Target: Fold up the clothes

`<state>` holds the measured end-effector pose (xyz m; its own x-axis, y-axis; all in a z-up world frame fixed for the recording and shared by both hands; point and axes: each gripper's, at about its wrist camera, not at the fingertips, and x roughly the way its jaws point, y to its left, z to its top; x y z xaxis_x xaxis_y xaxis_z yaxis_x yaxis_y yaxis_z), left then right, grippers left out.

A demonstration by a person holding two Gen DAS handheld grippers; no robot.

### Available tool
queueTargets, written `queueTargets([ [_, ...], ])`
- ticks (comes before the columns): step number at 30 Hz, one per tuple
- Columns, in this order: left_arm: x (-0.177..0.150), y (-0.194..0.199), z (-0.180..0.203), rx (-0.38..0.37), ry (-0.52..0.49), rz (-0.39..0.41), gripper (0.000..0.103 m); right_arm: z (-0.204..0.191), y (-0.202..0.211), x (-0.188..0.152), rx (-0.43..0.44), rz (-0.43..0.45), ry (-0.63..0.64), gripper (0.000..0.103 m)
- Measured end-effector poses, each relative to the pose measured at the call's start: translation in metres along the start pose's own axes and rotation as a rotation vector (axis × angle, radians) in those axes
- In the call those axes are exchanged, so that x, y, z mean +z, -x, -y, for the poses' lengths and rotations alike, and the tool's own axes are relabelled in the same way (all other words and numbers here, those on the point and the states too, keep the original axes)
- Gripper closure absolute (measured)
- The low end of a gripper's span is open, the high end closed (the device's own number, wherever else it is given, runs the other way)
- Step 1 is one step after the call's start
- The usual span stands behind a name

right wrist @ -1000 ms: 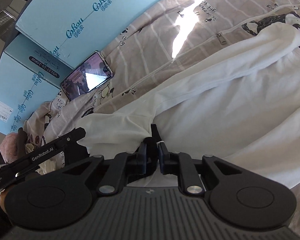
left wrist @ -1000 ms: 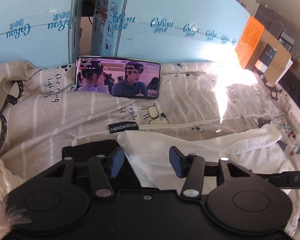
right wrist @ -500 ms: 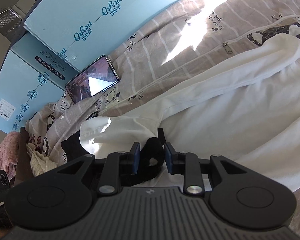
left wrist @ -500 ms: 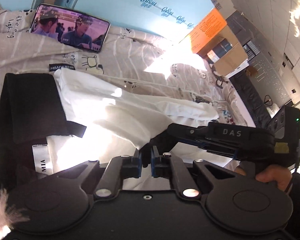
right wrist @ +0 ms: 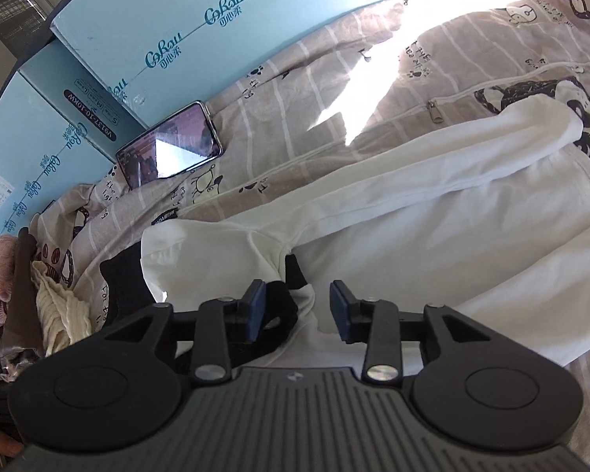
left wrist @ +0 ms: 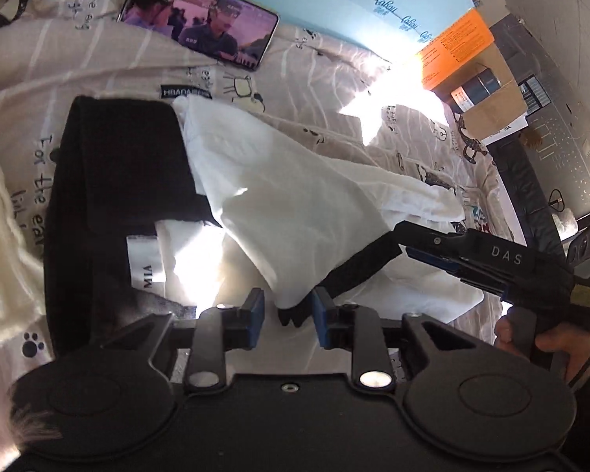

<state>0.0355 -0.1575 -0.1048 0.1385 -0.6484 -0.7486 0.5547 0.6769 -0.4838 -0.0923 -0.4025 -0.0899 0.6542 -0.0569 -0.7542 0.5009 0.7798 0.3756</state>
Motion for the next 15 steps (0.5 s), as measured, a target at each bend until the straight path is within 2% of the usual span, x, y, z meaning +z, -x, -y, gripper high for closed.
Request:
queueTargets([
  [2,0.008,0.006,0.011,0.054,-0.069,0.073,0.057,-0.003,0.005,0.006,-0.019,0.059,0.026,0.056],
  [3,0.012,0.008,0.016,0.075,-0.091,0.113,0.045,-0.004,0.005,0.008,-0.017,0.082,0.033,0.055],
  [4,0.015,0.008,0.020,0.100,-0.115,0.147,0.037,-0.006,0.005,0.012,-0.012,0.099,0.038,0.051],
  [5,0.018,0.006,0.024,0.132,-0.146,0.168,0.024,-0.007,0.002,0.016,-0.005,0.110,0.044,0.043],
  [7,0.018,-0.006,0.035,0.206,-0.271,0.206,0.019,-0.008,-0.007,0.022,0.015,0.135,0.064,0.035],
  [10,0.011,-0.036,0.042,0.279,-0.458,0.178,0.017,-0.005,-0.030,0.028,0.004,0.128,0.066,0.034],
  [14,0.003,-0.066,0.034,0.358,-0.522,0.118,0.011,0.013,-0.060,0.027,-0.023,0.100,0.026,0.033],
  [15,0.002,-0.069,0.032,0.371,-0.525,0.118,0.003,0.021,-0.066,0.026,-0.018,0.090,0.016,0.033],
])
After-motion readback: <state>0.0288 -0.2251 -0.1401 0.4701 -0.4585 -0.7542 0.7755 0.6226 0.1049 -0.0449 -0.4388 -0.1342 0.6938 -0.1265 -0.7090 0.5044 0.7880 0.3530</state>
